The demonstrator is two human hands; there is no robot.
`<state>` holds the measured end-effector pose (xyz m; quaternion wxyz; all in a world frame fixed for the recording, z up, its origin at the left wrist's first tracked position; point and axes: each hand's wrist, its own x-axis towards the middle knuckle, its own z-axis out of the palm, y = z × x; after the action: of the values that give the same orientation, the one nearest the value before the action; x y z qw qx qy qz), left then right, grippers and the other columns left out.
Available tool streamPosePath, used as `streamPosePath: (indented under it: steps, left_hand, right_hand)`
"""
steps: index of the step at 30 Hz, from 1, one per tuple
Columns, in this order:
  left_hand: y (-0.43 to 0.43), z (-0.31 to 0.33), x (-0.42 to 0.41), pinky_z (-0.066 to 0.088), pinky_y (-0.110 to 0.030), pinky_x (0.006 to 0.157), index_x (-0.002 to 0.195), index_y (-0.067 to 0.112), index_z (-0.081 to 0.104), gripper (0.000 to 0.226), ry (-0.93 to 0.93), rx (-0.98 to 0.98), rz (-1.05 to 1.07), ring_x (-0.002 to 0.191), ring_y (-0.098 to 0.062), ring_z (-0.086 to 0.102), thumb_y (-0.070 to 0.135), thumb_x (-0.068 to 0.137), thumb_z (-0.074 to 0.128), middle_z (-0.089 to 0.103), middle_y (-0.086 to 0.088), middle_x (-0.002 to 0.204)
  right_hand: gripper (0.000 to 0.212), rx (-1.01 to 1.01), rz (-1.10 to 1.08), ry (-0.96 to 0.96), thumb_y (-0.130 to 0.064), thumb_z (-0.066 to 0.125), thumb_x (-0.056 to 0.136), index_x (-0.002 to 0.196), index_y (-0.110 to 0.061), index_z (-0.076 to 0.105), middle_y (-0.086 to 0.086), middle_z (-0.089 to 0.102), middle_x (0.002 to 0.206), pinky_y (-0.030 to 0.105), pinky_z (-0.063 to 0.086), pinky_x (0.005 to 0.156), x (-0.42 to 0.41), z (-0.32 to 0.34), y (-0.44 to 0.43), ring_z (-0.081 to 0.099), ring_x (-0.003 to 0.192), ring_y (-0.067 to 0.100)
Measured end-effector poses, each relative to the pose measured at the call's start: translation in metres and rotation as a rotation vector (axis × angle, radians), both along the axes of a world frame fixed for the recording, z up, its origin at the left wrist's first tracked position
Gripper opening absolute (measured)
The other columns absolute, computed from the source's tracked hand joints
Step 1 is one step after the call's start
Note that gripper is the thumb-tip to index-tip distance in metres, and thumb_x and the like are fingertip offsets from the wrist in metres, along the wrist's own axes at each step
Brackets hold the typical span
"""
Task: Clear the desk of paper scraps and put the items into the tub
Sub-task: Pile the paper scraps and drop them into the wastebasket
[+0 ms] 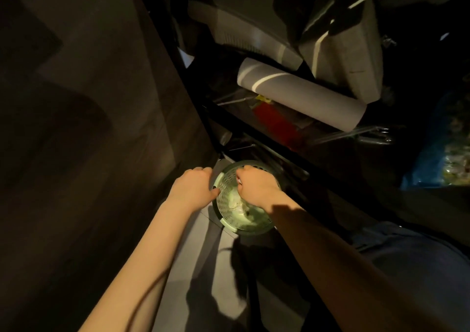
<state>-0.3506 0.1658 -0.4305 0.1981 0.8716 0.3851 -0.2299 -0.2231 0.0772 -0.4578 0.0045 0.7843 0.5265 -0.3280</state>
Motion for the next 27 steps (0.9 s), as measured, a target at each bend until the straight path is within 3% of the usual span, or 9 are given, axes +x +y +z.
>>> streamPosePath:
  steps: [9, 14, 27]
  left_hand:
    - [0.005, 0.000, -0.005, 0.048, -0.041, 0.092, 0.128, 0.012, 0.047, 0.050, 0.058, -0.023, -0.028, 0.115, -0.026, 0.051, 0.039, 0.088, 0.056, 0.054, -0.009, 0.125]
    - [0.001, 0.008, -0.004, 0.048, -0.041, 0.093, 0.130, 0.012, 0.046, 0.051, 0.080, -0.044, -0.025, 0.116, -0.026, 0.051, 0.039, 0.088, 0.055, 0.053, -0.009, 0.127]
    - [-0.031, 0.076, -0.001, 0.047, -0.039, 0.096, 0.129, 0.013, 0.047, 0.050, 0.053, 0.034, -0.051, 0.117, -0.025, 0.053, 0.041, 0.088, 0.056, 0.053, -0.008, 0.128]
  right_hand:
    - [0.067, -0.131, -0.005, 0.079, -0.028, 0.060, 0.087, 0.146, -0.019, 0.028, 0.007, 0.036, 0.148, 0.041, 0.037, 0.104, 0.003, -0.017, 0.002, 0.036, 0.134, 0.029]
    - [0.069, -0.098, 0.010, 0.066, -0.031, 0.061, 0.088, 0.147, -0.019, 0.027, 0.007, 0.033, 0.150, 0.041, 0.037, 0.106, 0.007, -0.006, -0.003, 0.033, 0.136, 0.029]
    - [0.056, 0.058, -0.033, 0.084, -0.033, 0.060, 0.088, 0.139, -0.020, 0.040, 0.007, 0.045, 0.138, 0.043, 0.045, 0.098, 0.013, 0.072, -0.047, 0.047, 0.124, 0.028]
